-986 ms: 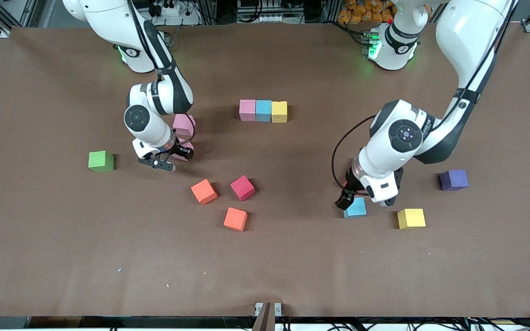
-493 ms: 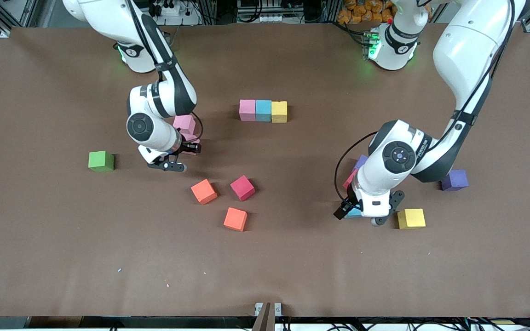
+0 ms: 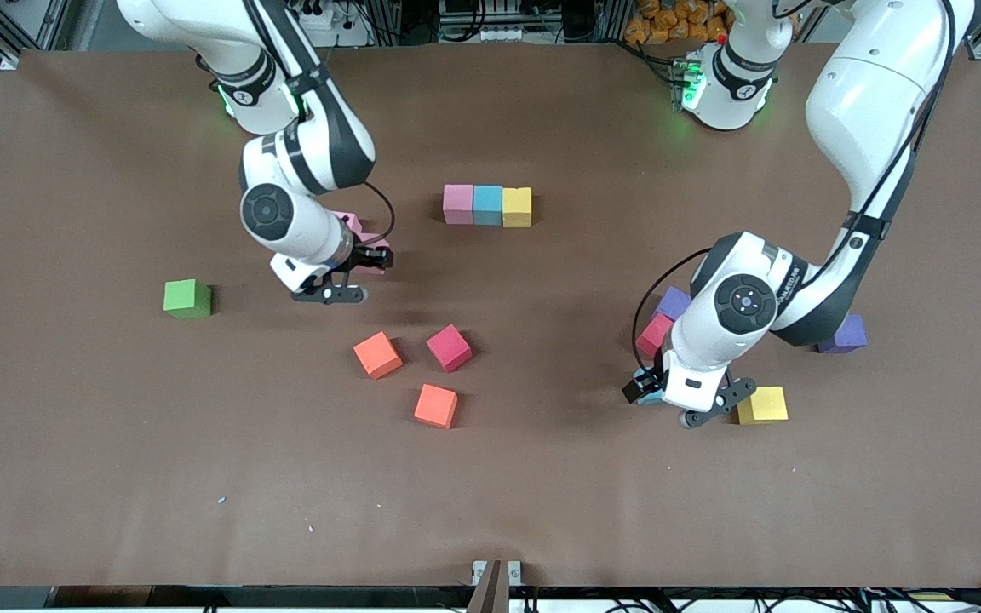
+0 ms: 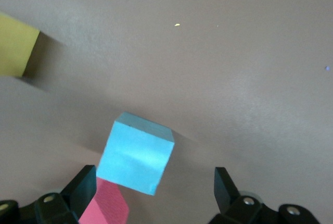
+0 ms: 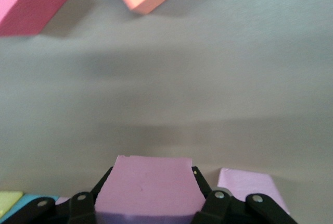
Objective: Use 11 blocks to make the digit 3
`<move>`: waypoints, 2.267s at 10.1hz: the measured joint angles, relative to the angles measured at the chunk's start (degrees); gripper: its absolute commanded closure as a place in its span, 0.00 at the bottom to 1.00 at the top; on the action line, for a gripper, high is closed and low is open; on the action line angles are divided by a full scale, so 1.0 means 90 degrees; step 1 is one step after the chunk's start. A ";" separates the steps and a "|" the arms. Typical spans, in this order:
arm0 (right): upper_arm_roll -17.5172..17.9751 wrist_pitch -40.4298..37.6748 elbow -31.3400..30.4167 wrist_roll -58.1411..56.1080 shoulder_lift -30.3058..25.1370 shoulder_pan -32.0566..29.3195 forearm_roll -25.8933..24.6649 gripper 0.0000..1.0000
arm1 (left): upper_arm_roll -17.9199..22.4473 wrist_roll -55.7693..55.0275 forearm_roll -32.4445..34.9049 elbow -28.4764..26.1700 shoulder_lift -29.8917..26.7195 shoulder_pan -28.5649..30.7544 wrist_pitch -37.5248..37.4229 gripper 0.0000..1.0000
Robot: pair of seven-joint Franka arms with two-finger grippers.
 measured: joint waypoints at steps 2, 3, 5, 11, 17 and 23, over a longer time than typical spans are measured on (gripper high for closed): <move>0.0014 0.0019 0.0074 0.0330 -0.0030 0.0456 0.0000 0.80 | 0.0018 0.0365 0.0001 0.0002 0.0125 -0.0004 -0.0015 0.00; 0.0027 0.0041 0.0153 0.0523 -0.0030 0.0582 0.0001 0.82 | 0.0032 0.0586 0.0007 0.0003 0.0194 -0.0009 -0.0014 0.00; 0.0038 0.0108 0.0356 0.0989 -0.0010 0.0819 0.0001 0.84 | 0.0127 0.1103 0.0008 0.0030 0.0276 -0.0013 -0.0014 0.00; 0.0062 0.1263 0.0509 0.1629 0.0857 0.1825 0.0001 0.86 | 0.0327 0.1582 0.0008 0.0130 0.0482 -0.0161 -0.0015 0.00; 0.0057 0.1315 0.0699 0.1662 0.1297 0.1966 -0.0023 0.87 | 0.0424 0.1687 0.0008 0.0356 0.0823 -0.0242 -0.0015 0.00; 0.0060 0.1337 0.0727 0.1615 0.1541 0.1981 -0.0026 0.87 | 0.0494 0.1688 0.0008 0.0504 0.0938 -0.0361 -0.0015 0.12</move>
